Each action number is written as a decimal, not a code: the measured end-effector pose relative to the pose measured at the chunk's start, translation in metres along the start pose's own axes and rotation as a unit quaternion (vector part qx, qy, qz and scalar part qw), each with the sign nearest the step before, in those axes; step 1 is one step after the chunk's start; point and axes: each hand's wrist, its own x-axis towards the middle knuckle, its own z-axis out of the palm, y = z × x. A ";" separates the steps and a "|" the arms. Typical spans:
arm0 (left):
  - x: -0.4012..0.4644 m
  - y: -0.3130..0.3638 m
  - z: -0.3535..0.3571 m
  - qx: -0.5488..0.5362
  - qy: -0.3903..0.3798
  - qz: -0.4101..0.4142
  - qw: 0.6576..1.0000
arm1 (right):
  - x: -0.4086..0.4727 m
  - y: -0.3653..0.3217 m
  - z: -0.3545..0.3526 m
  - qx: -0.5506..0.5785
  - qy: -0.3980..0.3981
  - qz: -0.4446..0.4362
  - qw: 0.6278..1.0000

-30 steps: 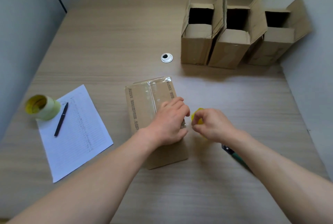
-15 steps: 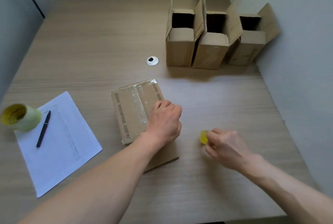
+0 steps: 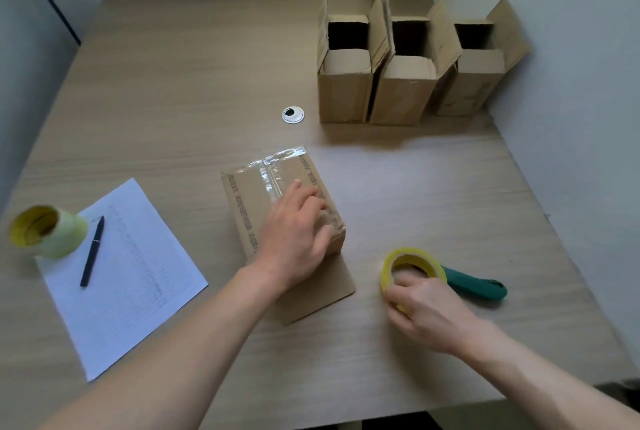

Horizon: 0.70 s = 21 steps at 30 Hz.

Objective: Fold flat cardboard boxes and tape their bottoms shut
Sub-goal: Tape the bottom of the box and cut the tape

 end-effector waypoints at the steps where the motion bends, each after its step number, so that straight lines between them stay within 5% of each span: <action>1: -0.008 -0.006 -0.002 0.011 0.009 -0.014 1.000 | 0.001 -0.002 0.003 -0.022 -0.024 0.003 0.999; 9: -0.035 -0.027 -0.012 0.038 0.012 -0.055 0.998 | 0.025 -0.018 0.024 -0.099 -0.092 -0.010 0.991; 21: -0.035 -0.031 -0.010 0.052 0.022 -0.033 0.998 | 0.029 -0.016 0.030 -0.050 -0.015 -0.013 0.999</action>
